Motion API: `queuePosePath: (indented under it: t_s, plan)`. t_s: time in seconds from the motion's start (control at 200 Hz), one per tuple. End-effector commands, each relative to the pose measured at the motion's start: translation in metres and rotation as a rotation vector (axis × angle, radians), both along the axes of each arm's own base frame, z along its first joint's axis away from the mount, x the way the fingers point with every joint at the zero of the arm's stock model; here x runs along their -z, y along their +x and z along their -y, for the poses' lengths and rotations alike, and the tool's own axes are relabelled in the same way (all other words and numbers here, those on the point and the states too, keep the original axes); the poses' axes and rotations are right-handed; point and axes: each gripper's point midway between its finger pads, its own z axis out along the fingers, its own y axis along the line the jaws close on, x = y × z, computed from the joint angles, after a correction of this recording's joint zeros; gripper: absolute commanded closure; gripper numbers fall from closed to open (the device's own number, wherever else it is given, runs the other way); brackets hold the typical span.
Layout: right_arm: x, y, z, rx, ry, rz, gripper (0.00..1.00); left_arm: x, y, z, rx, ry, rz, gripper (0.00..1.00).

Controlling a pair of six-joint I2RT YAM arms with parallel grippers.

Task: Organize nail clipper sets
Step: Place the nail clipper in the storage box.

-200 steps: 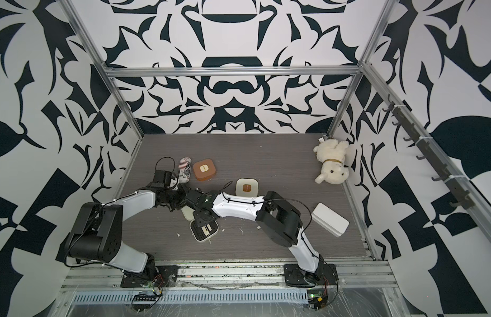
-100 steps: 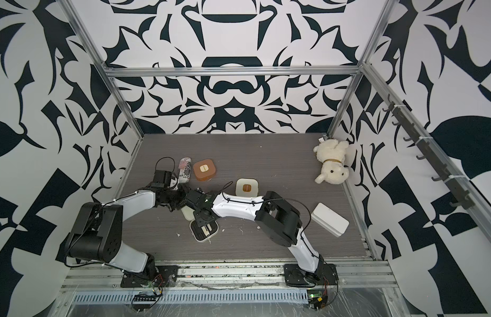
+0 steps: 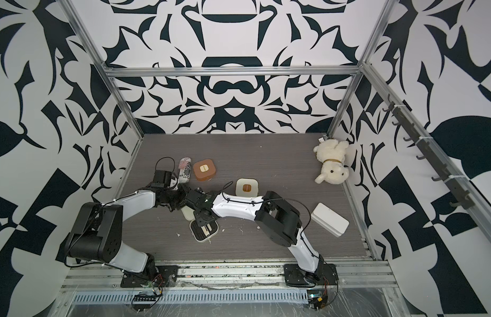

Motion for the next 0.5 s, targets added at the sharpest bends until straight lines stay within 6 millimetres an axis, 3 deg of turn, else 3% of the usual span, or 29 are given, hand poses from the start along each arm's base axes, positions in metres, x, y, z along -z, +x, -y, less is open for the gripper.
queuePosePath:
  t_s: [0.0,0.495]
  plan:
    - [-0.026,0.003,-0.002,0.005,0.034,0.028,0.79,0.027,-0.030,-0.013,-0.012,0.067,-0.131,0.40]
    - [-0.039,0.003,-0.004,-0.018,0.076,0.036,0.71,0.029,-0.028,-0.013,-0.010,0.070,-0.137,0.40]
